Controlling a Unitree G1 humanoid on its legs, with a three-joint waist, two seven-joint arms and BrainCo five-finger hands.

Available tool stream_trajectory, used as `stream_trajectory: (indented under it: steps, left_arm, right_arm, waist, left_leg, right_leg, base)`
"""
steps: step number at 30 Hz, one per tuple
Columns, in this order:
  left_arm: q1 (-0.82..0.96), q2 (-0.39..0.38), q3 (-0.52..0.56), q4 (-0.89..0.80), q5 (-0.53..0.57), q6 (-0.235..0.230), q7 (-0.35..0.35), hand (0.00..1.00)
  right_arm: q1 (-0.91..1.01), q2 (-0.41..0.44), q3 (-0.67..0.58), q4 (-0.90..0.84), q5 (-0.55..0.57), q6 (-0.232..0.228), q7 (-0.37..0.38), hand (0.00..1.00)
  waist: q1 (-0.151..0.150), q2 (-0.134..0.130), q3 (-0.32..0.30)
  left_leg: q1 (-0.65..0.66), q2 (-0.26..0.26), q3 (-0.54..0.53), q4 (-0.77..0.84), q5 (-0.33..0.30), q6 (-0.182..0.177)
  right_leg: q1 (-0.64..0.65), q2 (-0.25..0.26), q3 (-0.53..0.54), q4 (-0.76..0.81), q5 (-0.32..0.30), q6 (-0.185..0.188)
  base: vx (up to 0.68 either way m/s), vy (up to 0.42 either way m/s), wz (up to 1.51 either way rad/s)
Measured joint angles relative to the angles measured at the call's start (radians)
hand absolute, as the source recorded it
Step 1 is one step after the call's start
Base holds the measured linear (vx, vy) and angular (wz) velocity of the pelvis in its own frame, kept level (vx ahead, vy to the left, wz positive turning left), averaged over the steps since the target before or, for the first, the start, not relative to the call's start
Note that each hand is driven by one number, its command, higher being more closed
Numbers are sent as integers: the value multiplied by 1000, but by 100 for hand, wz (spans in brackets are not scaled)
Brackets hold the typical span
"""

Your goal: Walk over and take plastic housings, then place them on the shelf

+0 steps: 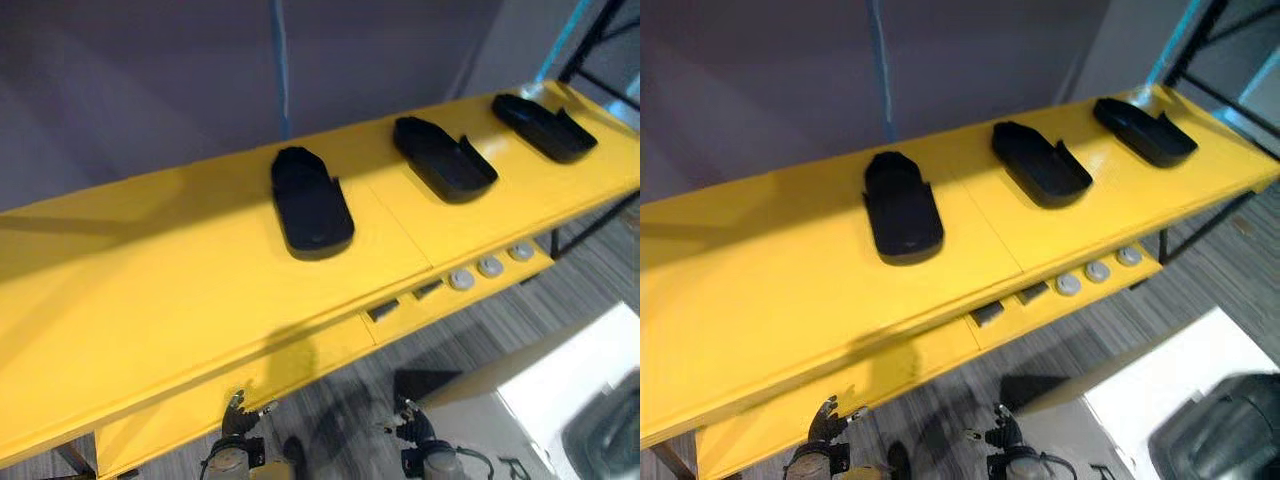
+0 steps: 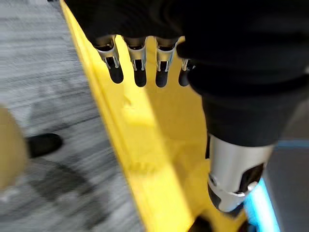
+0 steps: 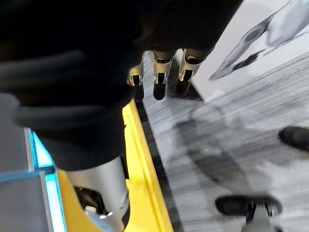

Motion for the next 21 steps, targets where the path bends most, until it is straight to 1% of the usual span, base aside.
stream_trajectory:
  steps: [1,2,3,4,5,6,7,8,9,10,11,12,13,14,15,16,17,18,20,21]
  left_arm:
    - [14,-5,-15,0,0,-1,0,0]
    - [21,-4,-17,-6,1,-7,1,0]
    - [22,-5,-17,-6,2,-9,2,0]
    - [22,-6,-17,-2,3,-14,3,0]
    - [22,-6,-17,2,4,-15,4,0]
    - [20,-4,-17,17,8,-15,4,0]
    - [23,-2,-17,21,8,-15,5,0]
    - [22,-3,-18,23,8,-15,4,0]
    - [17,-1,-18,28,8,-14,4,0]
    - [15,6,-17,29,7,-13,5,0]
    - [19,13,-19,29,7,-13,5,0]
    - [20,27,-19,37,7,-13,4,0]
    - [16,33,-19,44,7,-7,2,0]
    - [1,41,-17,46,7,-7,2,0]
    - [-4,44,-16,45,7,-7,3,0]
    - [-6,44,-16,46,7,-7,2,0]
    - [-6,43,-16,46,7,-7,3,0]
    - [-6,43,-16,46,7,-7,3,0]
    - [-6,28,-21,48,2,-7,2,0]
    - [-6,22,-22,50,-3,-7,2,0]
  right_arm:
    - [4,-16,0,7,0,0,-2,0]
    - [9,-27,-2,17,0,0,-8,0]
    - [10,-36,-4,23,0,0,-12,0]
    - [3,-51,-7,23,0,0,-17,0]
    - [1,-58,-8,24,0,0,-18,0]
    - [1,-66,-10,25,0,0,-19,0]
    - [-4,-66,-14,24,0,0,-18,0]
    - [-4,-65,-18,23,0,0,-19,0]
    - [-3,-64,-23,24,0,1,-19,0]
    - [-6,-55,-16,24,0,1,-19,0]
    - [-10,-49,-8,24,0,1,-18,0]
    - [-12,-37,3,22,0,1,-18,0]
    - [-12,-31,6,22,0,1,-18,0]
    - [-8,-29,7,22,0,1,-17,0]
    - [-7,-29,7,22,0,1,-17,0]
    - [-2,-29,7,22,0,1,-16,0]
    - [9,-30,4,19,0,0,-17,0]
    - [13,-30,3,18,0,0,-17,0]
    - [40,-36,-7,13,4,0,-21,0]
    - [50,-36,-13,13,5,0,-23,0]
  waist:
    - [-5,-2,5]
    - [-3,0,6]
    - [-1,1,7]
    - [-1,11,8]
    - [-1,14,9]
    - [-6,20,12]
    - [-9,24,16]
    - [-14,24,21]
    - [-15,28,30]
    - [-8,29,30]
    - [-5,25,32]
    - [-5,17,32]
    - [-25,23,35]
    - [-45,38,44]
    - [-45,45,48]
    - [-41,57,49]
    - [-39,60,49]
    - [-39,60,49]
    - [-43,64,50]
    - [-43,63,51]
  left_leg:
    - [10,14,-35,20,0,-2]
    - [18,20,-101,31,0,-3]
    - [18,22,-143,35,0,-3]
    - [19,27,-212,38,-4,-13]
    - [22,33,-232,37,-11,-25]
    - [44,52,-246,35,-33,-61]
    - [67,68,-239,27,-50,-86]
    - [89,77,-208,10,-61,-96]
    - [130,88,-121,-22,-62,-97]
    - [163,110,-37,-35,-65,-101]
    - [183,112,4,-44,-67,-103]
    - [208,111,58,-47,-70,-111]
    - [221,122,88,-40,-73,-118]
    - [227,138,90,-33,-69,-128]
    - [231,149,87,-26,-65,-133]
    - [234,180,78,-1,-64,-135]
    - [236,217,75,49,-64,-135]
    - [236,225,74,59,-64,-135]
    - [235,275,48,163,-61,-130]
    - [226,279,31,196,-56,-122]
  right_leg:
    - [4,11,29,9,4,-7]
    - [-6,24,75,29,5,-8]
    - [-21,31,103,41,5,-9]
    - [-51,48,166,62,10,-16]
    - [-65,57,197,69,16,-20]
    - [-89,81,275,78,31,-17]
    - [-98,87,306,78,25,-20]
    - [-108,71,264,88,14,-40]
    - [-135,2,116,121,15,-68]
    - [-164,-68,-85,187,16,-66]
    - [-177,-102,-198,215,13,-67]
    - [-172,-145,-348,233,22,-78]
    - [-162,-155,-396,228,53,-62]
    - [-160,-121,-368,202,69,-42]
    - [-157,-103,-354,184,75,-40]
    - [-144,-65,-325,151,90,-51]
    - [-129,-27,-294,120,101,-63]
    - [-125,-19,-291,115,102,-64]
    - [-81,26,-246,69,112,-81]
    - [-72,31,-231,61,114,-83]
  base:
    - [-152,-119,-71]
    - [-148,-120,-92]
    - [-144,-113,-128]
    - [-123,-74,-121]
    - [-166,-37,-178]
    - [-138,31,-170]
    - [-124,58,-171]
    - [-94,114,-162]
    - [-74,132,-192]
    - [-70,129,-203]
    - [-41,66,-185]
    - [-20,1,-140]
    - [4,-94,-118]
    - [30,-140,-76]
    - [43,-176,-79]
    - [76,-237,-99]
    - [77,-239,-88]
    - [79,-250,-71]
    - [51,-151,-55]
    - [43,-86,-63]
